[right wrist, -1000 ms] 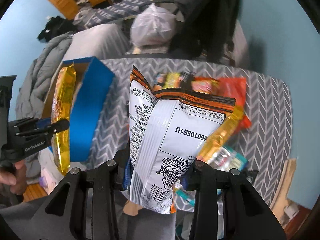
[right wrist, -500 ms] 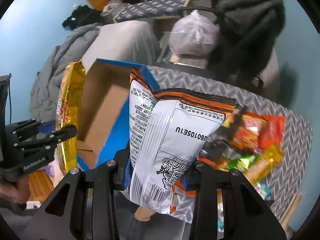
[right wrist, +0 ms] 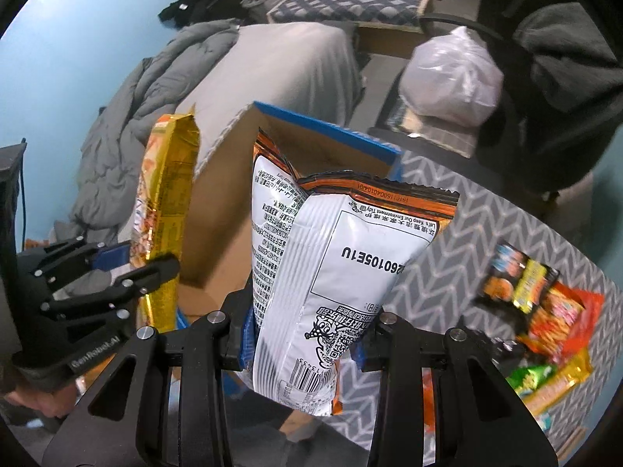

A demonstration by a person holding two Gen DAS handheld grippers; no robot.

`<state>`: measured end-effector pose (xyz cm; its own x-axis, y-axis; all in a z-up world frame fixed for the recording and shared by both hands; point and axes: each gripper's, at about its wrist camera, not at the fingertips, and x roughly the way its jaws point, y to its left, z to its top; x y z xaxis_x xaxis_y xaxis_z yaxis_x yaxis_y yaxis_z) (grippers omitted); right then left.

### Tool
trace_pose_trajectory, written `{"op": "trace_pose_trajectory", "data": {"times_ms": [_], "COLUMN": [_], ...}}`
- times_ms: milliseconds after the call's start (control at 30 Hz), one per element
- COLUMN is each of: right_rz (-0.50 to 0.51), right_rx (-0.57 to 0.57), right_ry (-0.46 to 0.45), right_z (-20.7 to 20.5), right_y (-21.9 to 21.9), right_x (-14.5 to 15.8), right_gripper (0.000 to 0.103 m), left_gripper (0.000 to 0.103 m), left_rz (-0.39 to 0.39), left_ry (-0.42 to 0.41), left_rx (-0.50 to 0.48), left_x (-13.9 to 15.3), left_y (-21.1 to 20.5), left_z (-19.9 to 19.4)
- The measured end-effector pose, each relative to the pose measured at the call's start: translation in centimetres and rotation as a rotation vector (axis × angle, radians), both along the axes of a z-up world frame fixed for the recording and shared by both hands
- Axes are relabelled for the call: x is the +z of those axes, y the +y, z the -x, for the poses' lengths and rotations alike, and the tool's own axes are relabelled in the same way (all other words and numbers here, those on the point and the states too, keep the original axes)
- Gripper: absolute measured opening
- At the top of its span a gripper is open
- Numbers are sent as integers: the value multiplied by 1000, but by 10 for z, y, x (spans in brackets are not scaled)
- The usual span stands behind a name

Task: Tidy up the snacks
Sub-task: 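Lift both snacks and carry them over the cardboard box, then open both tools to drop the snacks into the box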

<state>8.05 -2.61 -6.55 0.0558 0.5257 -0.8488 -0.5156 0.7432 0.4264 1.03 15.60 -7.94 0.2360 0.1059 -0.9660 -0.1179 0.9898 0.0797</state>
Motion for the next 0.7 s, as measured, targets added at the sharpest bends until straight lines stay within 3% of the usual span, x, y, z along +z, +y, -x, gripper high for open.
{"op": "trace_pose_trajectory", "data": {"times_ms": [367, 700], "right_rz": [33, 80], "right_rx": [74, 80], "right_ry": [45, 102], "right_z": [-3, -7], "right_y": [64, 90], "right_x": [-23, -48], "right_gripper": [36, 38], "left_gripper": [32, 33], "left_rz": [-17, 10], "left_ry": [27, 81], "left_rx": [40, 58], "left_x": [-31, -55], "left_y": [40, 52], "left_z": [-12, -17]}}
